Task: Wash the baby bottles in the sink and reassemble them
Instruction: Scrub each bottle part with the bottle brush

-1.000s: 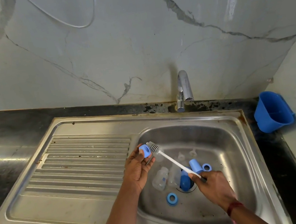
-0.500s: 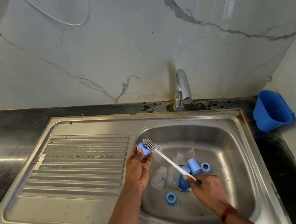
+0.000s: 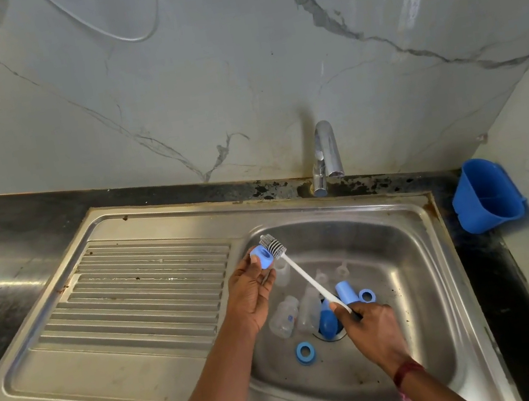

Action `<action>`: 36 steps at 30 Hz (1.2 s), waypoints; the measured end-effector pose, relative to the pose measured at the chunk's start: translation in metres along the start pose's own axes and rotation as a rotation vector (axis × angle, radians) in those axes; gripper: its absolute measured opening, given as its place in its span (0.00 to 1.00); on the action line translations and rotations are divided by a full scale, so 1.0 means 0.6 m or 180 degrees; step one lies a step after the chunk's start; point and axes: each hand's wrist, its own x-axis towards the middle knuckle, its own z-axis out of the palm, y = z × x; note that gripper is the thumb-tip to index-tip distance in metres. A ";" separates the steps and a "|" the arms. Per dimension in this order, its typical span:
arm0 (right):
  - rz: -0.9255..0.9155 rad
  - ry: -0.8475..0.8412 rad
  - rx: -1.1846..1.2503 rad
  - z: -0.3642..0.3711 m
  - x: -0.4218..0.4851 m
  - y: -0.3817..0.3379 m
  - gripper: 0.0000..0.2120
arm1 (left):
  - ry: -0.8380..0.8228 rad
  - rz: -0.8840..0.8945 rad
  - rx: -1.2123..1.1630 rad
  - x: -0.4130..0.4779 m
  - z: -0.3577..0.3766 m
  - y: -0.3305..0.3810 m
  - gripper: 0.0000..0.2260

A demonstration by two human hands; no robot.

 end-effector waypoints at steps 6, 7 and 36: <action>-0.0105 0.0018 0.0012 0.004 -0.009 0.010 0.22 | 0.0268 0.0075 -0.0374 0.011 0.005 0.007 0.08; -0.0139 0.0031 -0.0017 0.007 -0.012 0.015 0.22 | 0.0339 0.0093 -0.0412 0.017 0.005 0.011 0.06; -0.0039 -0.0119 0.0261 0.005 -0.012 0.000 0.25 | 0.0478 0.0001 0.0091 0.006 0.000 -0.009 0.16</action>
